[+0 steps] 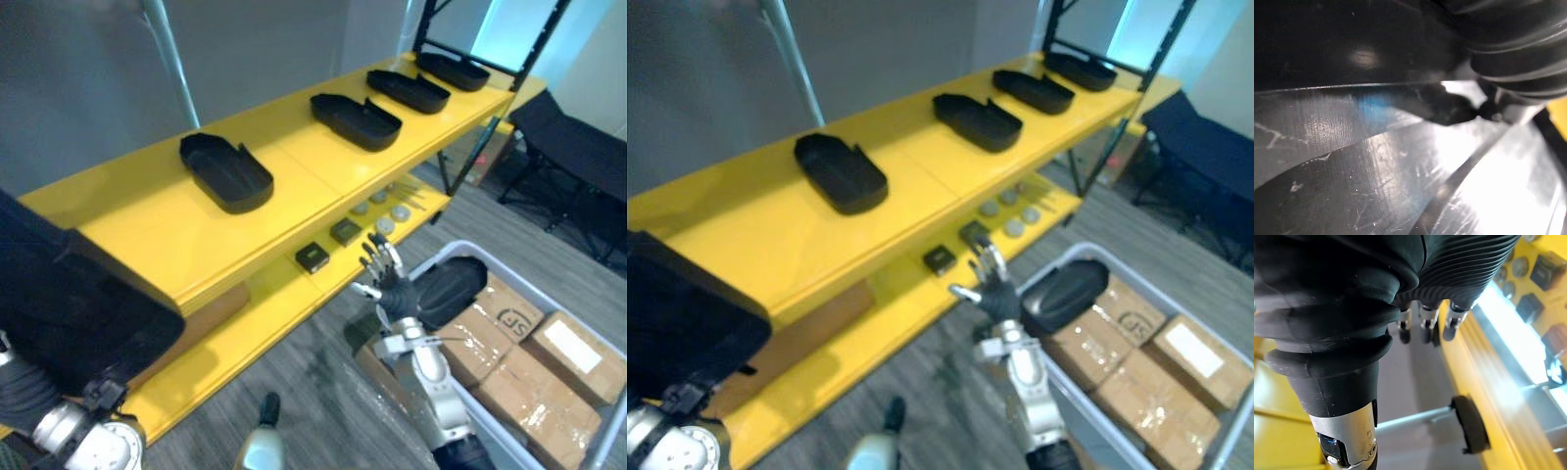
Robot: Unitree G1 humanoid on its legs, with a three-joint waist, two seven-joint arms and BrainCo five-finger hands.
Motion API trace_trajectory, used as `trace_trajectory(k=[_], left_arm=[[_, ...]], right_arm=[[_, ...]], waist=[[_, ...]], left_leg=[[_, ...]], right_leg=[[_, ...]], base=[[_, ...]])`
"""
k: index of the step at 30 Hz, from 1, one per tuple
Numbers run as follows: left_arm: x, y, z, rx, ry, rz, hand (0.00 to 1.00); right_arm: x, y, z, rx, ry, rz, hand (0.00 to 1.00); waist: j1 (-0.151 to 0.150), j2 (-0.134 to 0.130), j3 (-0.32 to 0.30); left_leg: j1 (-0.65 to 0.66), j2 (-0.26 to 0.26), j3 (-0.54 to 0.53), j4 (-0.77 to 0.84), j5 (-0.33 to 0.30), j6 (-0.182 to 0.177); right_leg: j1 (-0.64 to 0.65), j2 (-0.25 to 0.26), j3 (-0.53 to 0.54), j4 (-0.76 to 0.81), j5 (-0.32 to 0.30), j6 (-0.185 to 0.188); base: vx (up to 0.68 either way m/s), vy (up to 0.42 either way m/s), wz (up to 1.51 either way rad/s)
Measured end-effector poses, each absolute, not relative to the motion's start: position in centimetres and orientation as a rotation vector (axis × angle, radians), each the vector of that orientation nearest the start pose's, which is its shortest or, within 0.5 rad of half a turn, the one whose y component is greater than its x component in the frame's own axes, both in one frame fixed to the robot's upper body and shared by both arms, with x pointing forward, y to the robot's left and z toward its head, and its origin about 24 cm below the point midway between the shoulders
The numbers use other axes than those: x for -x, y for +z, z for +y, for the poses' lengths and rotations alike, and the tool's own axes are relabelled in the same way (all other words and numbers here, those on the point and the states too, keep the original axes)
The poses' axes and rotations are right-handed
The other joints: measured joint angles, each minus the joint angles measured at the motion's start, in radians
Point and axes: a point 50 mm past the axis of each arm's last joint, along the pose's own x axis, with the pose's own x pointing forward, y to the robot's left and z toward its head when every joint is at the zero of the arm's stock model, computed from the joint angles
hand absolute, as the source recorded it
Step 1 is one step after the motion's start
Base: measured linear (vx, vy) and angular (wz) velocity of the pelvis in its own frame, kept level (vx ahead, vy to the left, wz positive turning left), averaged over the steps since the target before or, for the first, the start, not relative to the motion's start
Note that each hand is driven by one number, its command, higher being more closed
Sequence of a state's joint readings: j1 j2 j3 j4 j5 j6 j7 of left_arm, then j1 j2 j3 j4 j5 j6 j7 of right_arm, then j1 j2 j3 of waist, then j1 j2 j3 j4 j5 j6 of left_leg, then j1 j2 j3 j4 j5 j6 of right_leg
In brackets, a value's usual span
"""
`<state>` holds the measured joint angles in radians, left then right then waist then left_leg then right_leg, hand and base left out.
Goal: Walk over and take plastic housings, then place them on the shelf
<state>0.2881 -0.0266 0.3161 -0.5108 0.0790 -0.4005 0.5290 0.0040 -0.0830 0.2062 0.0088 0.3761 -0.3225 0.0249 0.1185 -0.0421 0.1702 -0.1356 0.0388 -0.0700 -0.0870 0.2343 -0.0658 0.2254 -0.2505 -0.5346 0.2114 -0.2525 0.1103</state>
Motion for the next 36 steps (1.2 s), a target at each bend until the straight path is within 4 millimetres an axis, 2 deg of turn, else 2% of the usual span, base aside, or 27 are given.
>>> trace_trajectory(k=[1, 5, 10, 13, 17, 18, 19, 20, 21, 22, 23, 24, 25, 26, 27, 28, 29, 31, 32, 34, 36], left_arm=[[-15.7, 14.2, 23.3, -0.106, 0.756, -0.715, 1.00], [-16.8, 15.4, 21.9, -0.130, 0.596, -0.795, 1.00], [-16.8, 15.2, 21.8, -0.144, 0.573, -0.779, 1.00], [-16.7, 14.9, 21.8, -0.153, 0.558, -0.759, 1.00], [-16.2, 14.2, 21.9, -0.156, 0.573, -0.718, 1.00], [-16.1, 14.1, 21.9, -0.158, 0.577, -0.711, 1.00], [-16.1, 14.2, 22.0, -0.159, 0.579, -0.717, 1.00], [-16.0, 14.2, 22.0, -0.161, 0.581, -0.720, 1.00], [-16.0, 14.2, 22.1, -0.165, 0.587, -0.724, 1.00], [-16.0, 14.3, 22.1, -0.166, 0.593, -0.731, 1.00], [-16.1, 14.5, 22.1, -0.165, 0.591, -0.739, 1.00], [-16.3, 14.7, 22.0, -0.167, 0.585, -0.755, 1.00], [-16.6, 15.1, 21.9, -0.197, 0.579, -0.772, 1.00], [-16.6, 15.2, 21.9, -0.208, 0.577, -0.778, 1.00], [-16.7, 15.4, 22.0, -0.240, 0.578, -0.789, 1.00], [-16.6, 15.5, 22.2, -0.260, 0.579, -0.793, 1.00], [-16.8, 16.0, 22.6, -0.295, 0.584, -0.815, 1.00], [-17.2, 16.5, 22.7, -0.289, 0.598, -0.840, 1.00], [-18.1, 16.9, 23.1, -0.272, 0.623, -0.854, 1.00], [-18.7, 16.8, 23.3, -0.263, 0.641, -0.833, 1.00], [-19.3, 15.7, 23.7, -0.245, 0.680, -0.751, 1.00]], right_arm=[[-24.4, 6.6, -13.0, -0.312, 0.147, -0.281, 0.00], [-24.1, 6.5, -14.9, -0.277, 0.123, -0.301, 0.00], [-24.1, 7.0, -15.2, -0.266, 0.167, -0.341, 0.00], [-24.1, 7.0, -15.1, -0.263, 0.187, -0.346, 0.00], [-24.0, 7.0, -15.1, -0.268, 0.197, -0.351, 0.00], [-23.9, 7.1, -15.1, -0.270, 0.200, -0.361, 0.00], [-23.9, 7.2, -15.0, -0.283, 0.197, -0.375, 0.00], [-23.8, 7.3, -14.9, -0.288, 0.198, -0.382, 0.00], [-23.8, 7.5, -14.9, -0.294, 0.198, -0.390, 0.00], [-23.6, 7.8, -14.6, -0.315, 0.182, -0.414, 0.00], [-23.6, 8.0, -14.6, -0.320, 0.170, -0.429, 0.00], [-23.6, 8.3, -14.8, -0.323, 0.150, -0.445, 0.00], [-23.6, 8.2, -15.1, -0.325, 0.129, -0.447, 0.00], [-23.6, 8.3, -15.2, -0.325, 0.125, -0.453, 0.00], [-23.5, 8.5, -15.2, -0.325, 0.122, -0.476, 0.00], [-23.5, 8.6, -15.2, -0.325, 0.124, -0.488, 0.00], [-23.5, 9.2, -14.9, -0.327, 0.146, -0.536, 0.00], [-23.6, 10.1, -14.7, -0.319, 0.180, -0.579, 0.00], [-23.9, 11.0, -14.2, -0.320, 0.241, -0.621, 0.00], [-24.1, 11.5, -13.4, -0.325, 0.288, -0.634, 0.00], [-23.9, 11.9, -11.9, -0.326, 0.391, -0.633, 0.00]], waist=[[-0.028, -0.002, 0.001], [-0.044, -0.004, 0.009], [-0.037, 0.003, 0.014], [-0.044, 0.025, 0.042], [-0.048, 0.042, 0.051], [-0.048, 0.038, 0.052], [-0.048, 0.019, 0.060], [-0.044, 0.026, 0.059], [-0.039, 0.026, 0.060], [-0.044, 0.000, 0.052], [-0.046, -0.011, 0.055], [-0.053, -0.015, 0.069], [-0.055, -0.012, 0.073], [-0.055, -0.014, 0.074], [-0.056, -0.019, 0.079], [-0.059, -0.019, 0.080], [-0.074, -0.011, 0.085], [-0.078, -0.005, 0.089], [-0.078, -0.002, 0.090], [-0.079, -0.001, 0.090], [-0.080, -0.004, 0.088]], left_leg=[[-0.011, -0.015, -0.035, 0.000, 0.012, -0.008], [-0.032, -0.019, -0.043, 0.004, 0.041, -0.011], [-0.023, -0.006, -0.026, 0.005, 0.044, -0.013], [-0.022, 0.009, -0.006, 0.005, 0.037, -0.007], [-0.024, 0.023, 0.038, 0.004, 0.031, -0.004], [-0.028, 0.022, 0.070, 0.005, 0.014, 0.006], [-0.040, 0.015, 0.107, 0.038, -0.002, 0.021], [-0.052, 0.010, 0.114, 0.072, -0.006, 0.028], [-0.057, 0.000, 0.118, 0.101, -0.011, 0.017], [-0.057, -0.035, 0.122, 0.100, -0.026, 0.026], [-0.056, -0.047, 0.123, 0.104, -0.035, 0.031], [-0.050, -0.062, 0.116, 0.123, -0.051, 0.036], [-0.030, -0.064, 0.106, 0.134, -0.074, 0.043], [-0.012, -0.064, 0.107, 0.134, -0.085, 0.046], [0.035, -0.065, 0.108, 0.130, -0.107, 0.054], [0.060, -0.064, 0.104, 0.123, -0.116, 0.060], [0.110, -0.042, 0.089, 0.096, -0.133, 0.073], [0.118, -0.026, 0.084, 0.090, -0.136, 0.074], [0.120, -0.008, 0.077, 0.078, -0.141, 0.069], [0.125, -0.001, 0.075, 0.076, -0.145, 0.063], [0.134, 0.005, 0.044, 0.078, -0.164, 0.034]], right_leg=[[-0.002, 0.013, 0.074, 0.009, -0.019, -0.011], [0.001, 0.028, 0.085, 0.004, -0.019, 0.016], [0.002, 0.035, 0.096, 0.004, -0.020, 0.017], [0.001, 0.044, 0.098, 0.001, -0.032, 0.044], [0.002, 0.049, 0.095, 0.001, -0.032, 0.043], [0.003, 0.041, 0.092, -0.009, -0.030, 0.041], [0.004, 0.017, 0.089, -0.019, -0.029, 0.043], [0.007, 0.014, 0.089, -0.017, -0.030, 0.046], [0.020, 0.007, 0.089, -0.019, -0.033, 0.047], [0.026, -0.025, 0.075, -0.019, -0.039, 0.031], [0.032, -0.036, 0.069, -0.008, -0.030, 0.026], [0.026, -0.059, 0.070, 0.062, -0.009, 0.023], [-0.032, -0.093, 0.091, 0.235, 0.021, -0.020], [-0.061, -0.110, 0.113, 0.316, 0.047, -0.049], [-0.111, -0.136, 0.170, 0.453, 0.146, -0.070], [-0.132, -0.145, 0.193, 0.514, 0.206, -0.064], [-0.184, -0.146, 0.217, 0.581, 0.108, -0.043], [-0.221, -0.113, 0.212, 0.530, 0.033, -0.047], [-0.257, -0.062, 0.218, 0.353, 0.015, -0.047], [-0.270, -0.036, 0.243, 0.243, 0.023, -0.042], [-0.232, 0.008, 0.265, 0.089, 0.062, -0.017]], base=[[-0.08, -0.057, 0.94], [-0.04, -0.039, 0.37], [-0.06, -0.020, -0.05], [-0.11, -0.001, -0.01], [-0.09, 0.002, 0.06], [-0.02, 0.013, 0.04], [0.01, 0.060, -0.01], [0.05, 0.054, -0.05], [0.11, 0.089, 0.10], [0.12, 0.063, 0.17], [0.17, 0.098, 0.31], [0.15, 0.115, 0.28], [0.14, 0.122, 0.23], [0.14, 0.129, 0.06], [0.14, 0.088, -0.05], [0.25, 0.050, 0.02], [0.23, 0.007, 0.07], [0.16, -0.013, 0.09], [0.10, -0.037, 0.08], [0.10, -0.078, 0.09], [0.12, -0.185, 0.35]])
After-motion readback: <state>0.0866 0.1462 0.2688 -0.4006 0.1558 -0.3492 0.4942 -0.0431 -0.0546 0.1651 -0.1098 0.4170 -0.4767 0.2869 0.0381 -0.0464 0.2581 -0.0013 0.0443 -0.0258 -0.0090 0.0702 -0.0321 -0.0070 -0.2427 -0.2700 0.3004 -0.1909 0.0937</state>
